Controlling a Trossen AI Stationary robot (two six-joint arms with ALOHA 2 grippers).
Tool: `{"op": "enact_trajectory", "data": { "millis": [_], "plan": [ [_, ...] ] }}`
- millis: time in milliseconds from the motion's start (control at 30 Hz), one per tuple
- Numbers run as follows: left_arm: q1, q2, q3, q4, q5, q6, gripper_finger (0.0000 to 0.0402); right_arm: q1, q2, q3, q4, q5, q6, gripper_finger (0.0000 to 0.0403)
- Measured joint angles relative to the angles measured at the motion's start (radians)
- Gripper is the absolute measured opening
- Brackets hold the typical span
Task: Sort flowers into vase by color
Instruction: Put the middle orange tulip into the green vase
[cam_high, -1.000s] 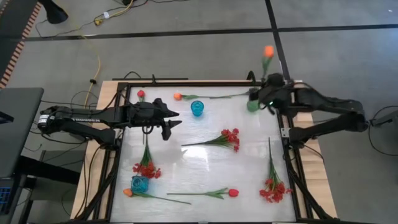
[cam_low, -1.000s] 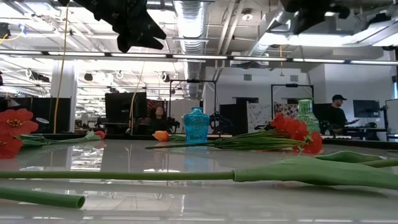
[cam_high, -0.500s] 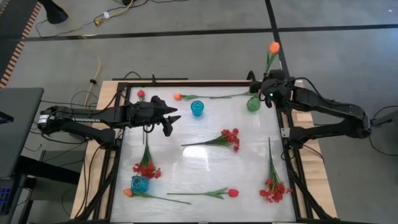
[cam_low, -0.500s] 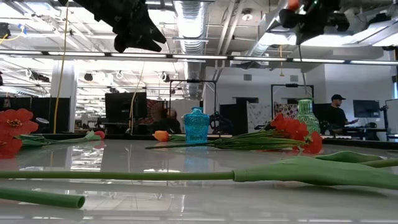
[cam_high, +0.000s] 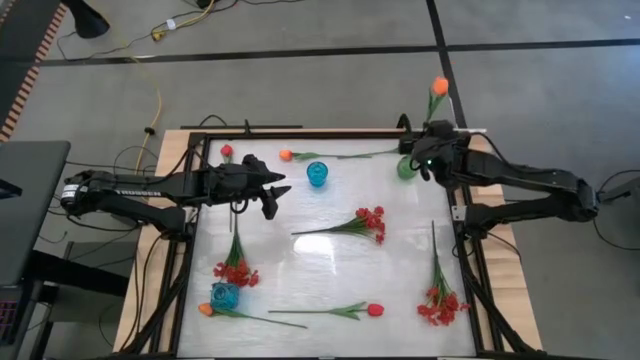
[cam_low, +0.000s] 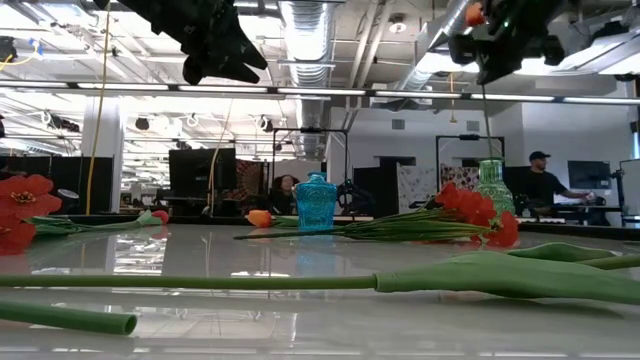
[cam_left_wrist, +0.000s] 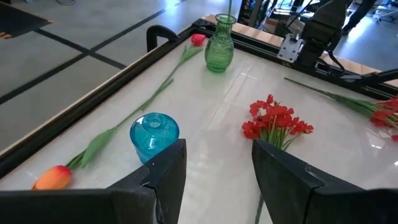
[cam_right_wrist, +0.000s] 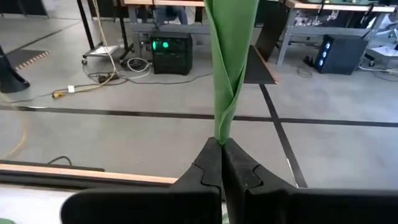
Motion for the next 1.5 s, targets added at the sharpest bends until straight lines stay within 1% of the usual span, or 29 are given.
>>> {"op": "enact_trajectory", "data": {
  "millis": [133,300,567,733,933,1000,1067,1133,1200,1300,1400,1500],
  "plan": [
    [0.0,0.0,0.0,0.0,0.0,-0.001,0.0171,-0.007,-0.001,-0.045,0.056,0.001,0.0,0.0023],
    [0.0,0.0,0.0,0.0,0.0,-0.002,0.0171,-0.012,0.002,-0.06,0.057,0.001,0.0,0.0024],
    [0.0,0.0,0.0,0.0,-0.001,0.015,0.0171,-0.04,0.017,-0.061,0.043,-0.001,0.003,0.005],
    [0.0,0.0,0.0,-0.001,-0.001,0.016,0.0171,-0.059,0.075,-0.061,0.043,-0.069,0.031,0.0053],
    [0.0,0.0,0.0,-0.001,-0.001,0.016,0.0171,-0.058,0.135,-0.061,0.03,-0.082,0.03,0.0054],
    [0.0,0.0,0.0,-0.002,-0.001,0.016,0.0171,-0.058,0.141,-0.061,0.012,-0.12,0.023,0.0054],
    [0.0,0.0,0.0,-0.002,-0.001,0.016,0.0171,-0.058,0.137,-0.061,-0.011,-0.186,0.021,0.0057],
    [0.0,0.0,0.0,-0.002,-0.001,0.016,0.0171,-0.058,0.129,-0.061,-0.047,-0.222,0.02,0.0063],
    [0.0,0.0,0.0,-0.002,-0.001,0.017,0.0171,-0.058,0.118,-0.061,-0.08,-0.241,0.02,0.0073],
    [0.0,0.0,0.0,-0.002,-0.001,0.021,0.0171,-0.058,0.093,-0.061,-0.115,-0.267,0.02,0.0099],
    [0.0,0.0,0.0,-0.002,-0.001,0.044,0.0171,-0.058,0.058,-0.061,-0.154,-0.289,0.02,0.0139],
    [0.0,0.0,0.0,-0.002,-0.001,0.049,0.0171,-0.058,0.024,-0.061,-0.197,-0.329,0.019,0.0188]
  ]
}}
